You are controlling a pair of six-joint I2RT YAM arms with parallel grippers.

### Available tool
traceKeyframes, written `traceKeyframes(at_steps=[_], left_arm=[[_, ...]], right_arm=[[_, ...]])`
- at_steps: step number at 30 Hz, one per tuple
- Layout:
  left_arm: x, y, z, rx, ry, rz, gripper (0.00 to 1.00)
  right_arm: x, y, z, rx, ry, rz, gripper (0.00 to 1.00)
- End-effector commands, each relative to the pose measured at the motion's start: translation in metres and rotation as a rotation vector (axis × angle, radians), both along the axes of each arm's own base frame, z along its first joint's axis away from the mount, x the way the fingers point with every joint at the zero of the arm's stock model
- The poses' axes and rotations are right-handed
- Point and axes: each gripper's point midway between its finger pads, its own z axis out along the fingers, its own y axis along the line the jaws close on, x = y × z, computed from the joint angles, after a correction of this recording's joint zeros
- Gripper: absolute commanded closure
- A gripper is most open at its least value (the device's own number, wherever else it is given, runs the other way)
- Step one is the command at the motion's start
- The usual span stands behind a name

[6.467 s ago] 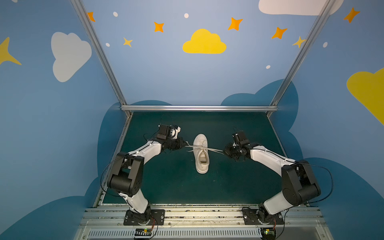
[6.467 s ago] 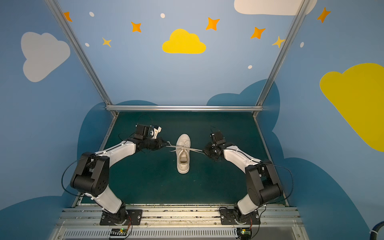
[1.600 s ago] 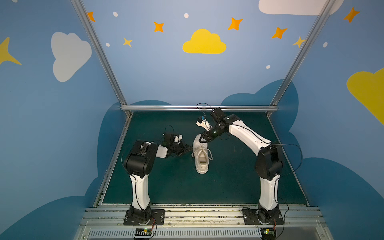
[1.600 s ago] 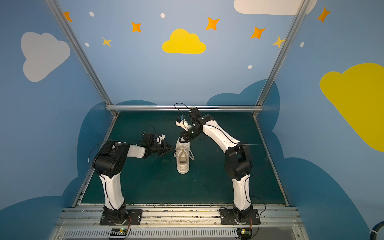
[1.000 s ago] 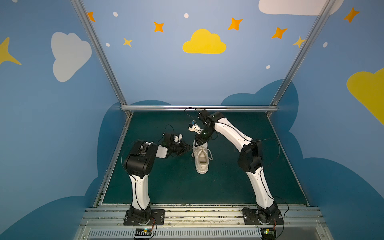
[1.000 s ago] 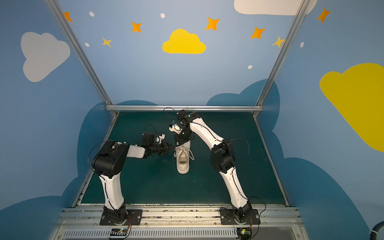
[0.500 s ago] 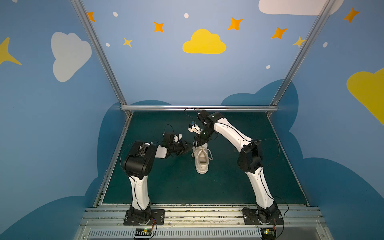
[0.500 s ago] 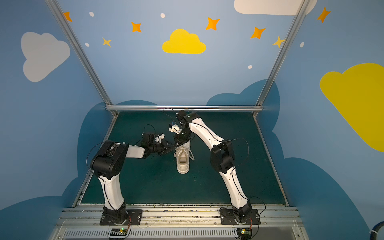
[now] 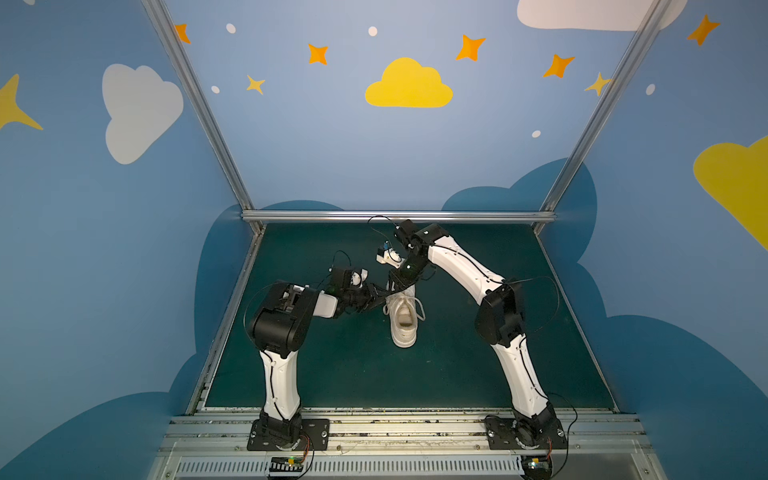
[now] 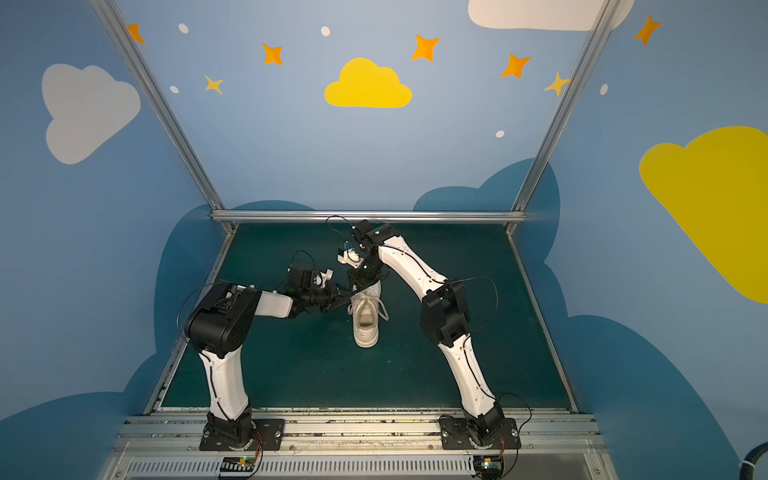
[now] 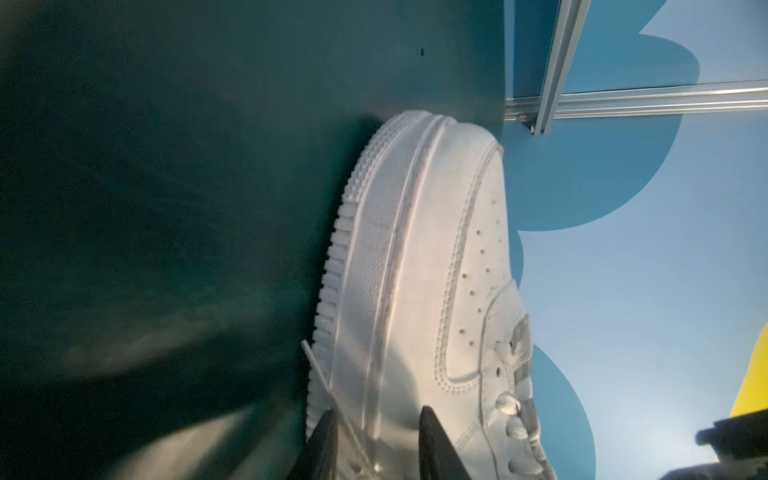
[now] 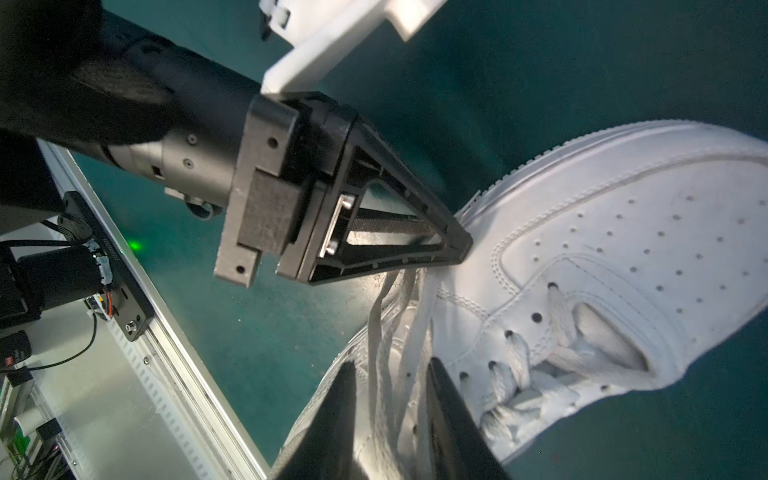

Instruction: Tie the shoes

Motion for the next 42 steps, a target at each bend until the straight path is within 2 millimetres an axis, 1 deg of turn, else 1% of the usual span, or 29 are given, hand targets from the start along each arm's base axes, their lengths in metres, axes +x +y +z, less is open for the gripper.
traceKeyframes(at_steps=[1,6,8,9,14,16,24,34,38,42], left_arm=[[-0.001,-0.003,-0.004,-0.007,0.005,-0.006,0.71],[0.001,-0.004,0.000,-0.017,-0.008,-0.001,0.90],[0.001,-0.004,0.003,-0.016,-0.017,-0.001,0.96],[0.001,-0.004,0.004,-0.015,-0.021,-0.002,0.97],[0.000,-0.004,0.008,-0.013,-0.031,-0.003,0.97],[0.000,-0.003,0.009,-0.014,-0.032,-0.002,0.97],[-0.002,-0.001,0.011,-0.017,-0.035,0.002,0.97],[0.001,-0.001,0.014,-0.022,-0.039,0.001,0.97],[0.002,-0.002,0.014,-0.021,-0.039,0.001,0.97],[0.002,-0.002,0.015,-0.019,-0.037,-0.002,0.97]], right_arm=[[-0.001,0.001,0.017,0.023,-0.023,-0.005,0.70],[-0.001,0.000,0.015,0.015,-0.027,0.001,0.69],[0.000,-0.001,0.013,0.004,-0.032,-0.002,0.68],[0.001,-0.002,0.012,-0.004,-0.035,-0.007,0.66],[0.004,-0.001,0.010,-0.005,-0.040,-0.023,0.63],[0.003,0.001,0.008,-0.002,-0.031,-0.018,0.61],[-0.011,0.008,0.001,0.024,0.063,0.018,0.57],[-0.020,0.000,-0.011,-0.027,0.115,0.023,0.50],[-0.027,0.004,-0.008,0.007,0.146,0.046,0.50],[-0.032,0.007,-0.001,0.046,0.167,0.067,0.53]])
